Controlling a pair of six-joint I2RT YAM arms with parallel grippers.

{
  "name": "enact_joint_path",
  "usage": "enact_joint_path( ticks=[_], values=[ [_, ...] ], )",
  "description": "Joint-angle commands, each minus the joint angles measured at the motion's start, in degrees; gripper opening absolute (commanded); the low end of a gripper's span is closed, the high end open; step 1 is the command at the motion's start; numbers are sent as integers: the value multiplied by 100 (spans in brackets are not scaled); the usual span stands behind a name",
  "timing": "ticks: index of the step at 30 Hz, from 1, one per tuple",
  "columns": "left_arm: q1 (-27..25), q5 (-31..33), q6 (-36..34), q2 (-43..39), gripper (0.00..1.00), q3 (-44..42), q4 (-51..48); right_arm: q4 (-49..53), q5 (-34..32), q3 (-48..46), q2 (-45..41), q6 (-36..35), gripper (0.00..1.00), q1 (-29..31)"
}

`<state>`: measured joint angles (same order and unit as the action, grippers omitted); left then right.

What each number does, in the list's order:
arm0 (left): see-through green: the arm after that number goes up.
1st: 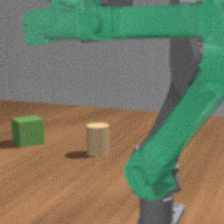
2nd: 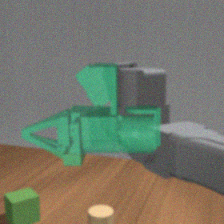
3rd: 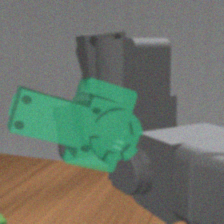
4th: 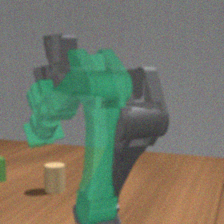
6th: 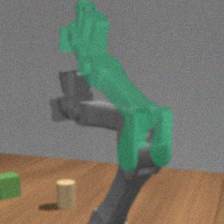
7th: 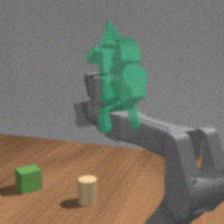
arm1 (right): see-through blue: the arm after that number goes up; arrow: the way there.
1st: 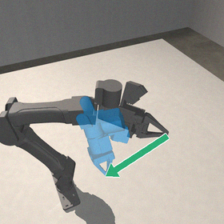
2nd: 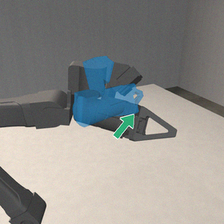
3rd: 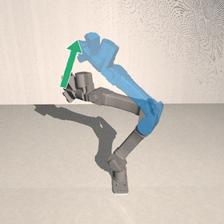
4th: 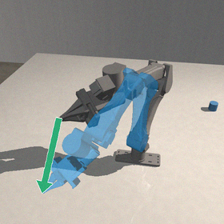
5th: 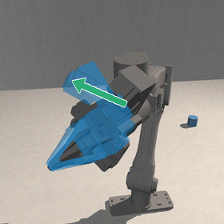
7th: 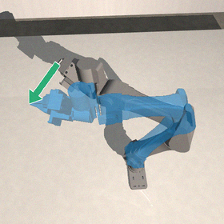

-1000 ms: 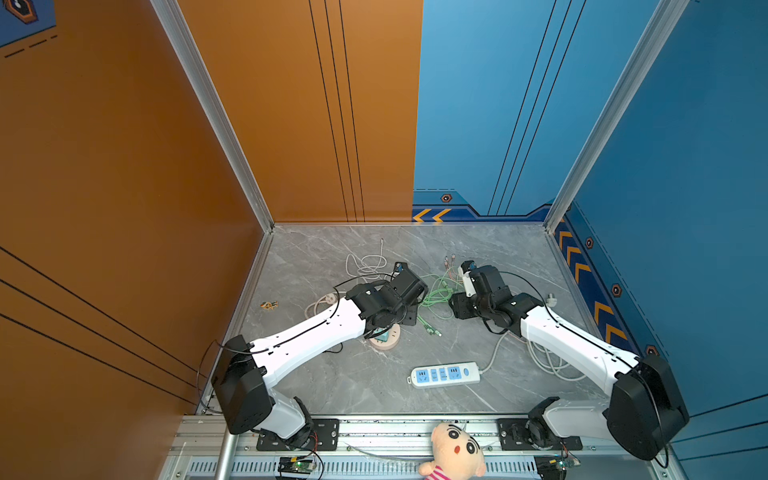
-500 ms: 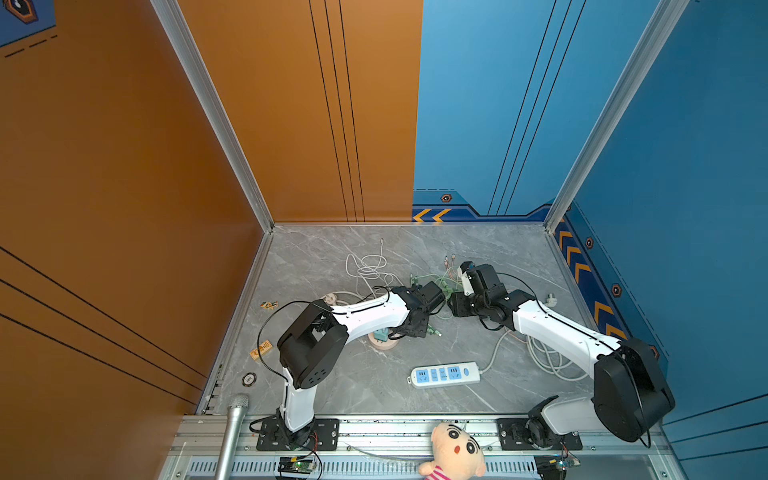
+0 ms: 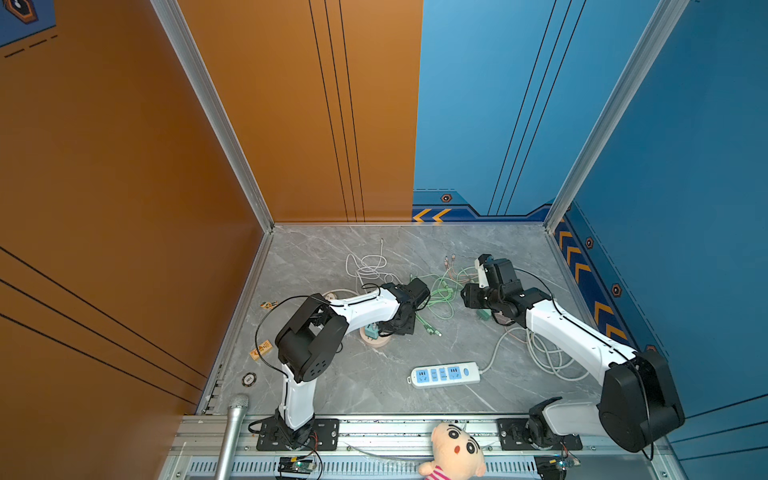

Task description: Insert the plug

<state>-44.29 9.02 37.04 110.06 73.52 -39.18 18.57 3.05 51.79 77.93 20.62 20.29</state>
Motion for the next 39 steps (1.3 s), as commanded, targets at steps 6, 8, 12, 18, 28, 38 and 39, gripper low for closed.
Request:
enact_joint_path(
  ticks=[6,8,12,18,28,38,39],
  values=[
    [58,-273,-894,-507,23,-70,108,380,-134,-76,-295,204,55,-379],
    [-16,-637,-1324,-724,34,-94,163,422,-63,-74,-349,197,56,-426],
    [-322,-980,-2386,-1362,50,-332,154,550,-26,-72,-507,127,58,-493],
    [-607,-1673,-3113,-1855,74,-658,4,569,-23,-108,-709,160,60,-657],
    [-1494,-1880,-3492,-1396,92,-656,22,597,51,-194,-1010,212,62,-859],
    [-1972,-1785,-3716,-832,96,-495,16,578,65,-380,-1088,302,62,-860],
    [-2019,-1714,-3745,-736,96,-441,15,578,58,-382,-1086,300,62,-860]
  ],
)
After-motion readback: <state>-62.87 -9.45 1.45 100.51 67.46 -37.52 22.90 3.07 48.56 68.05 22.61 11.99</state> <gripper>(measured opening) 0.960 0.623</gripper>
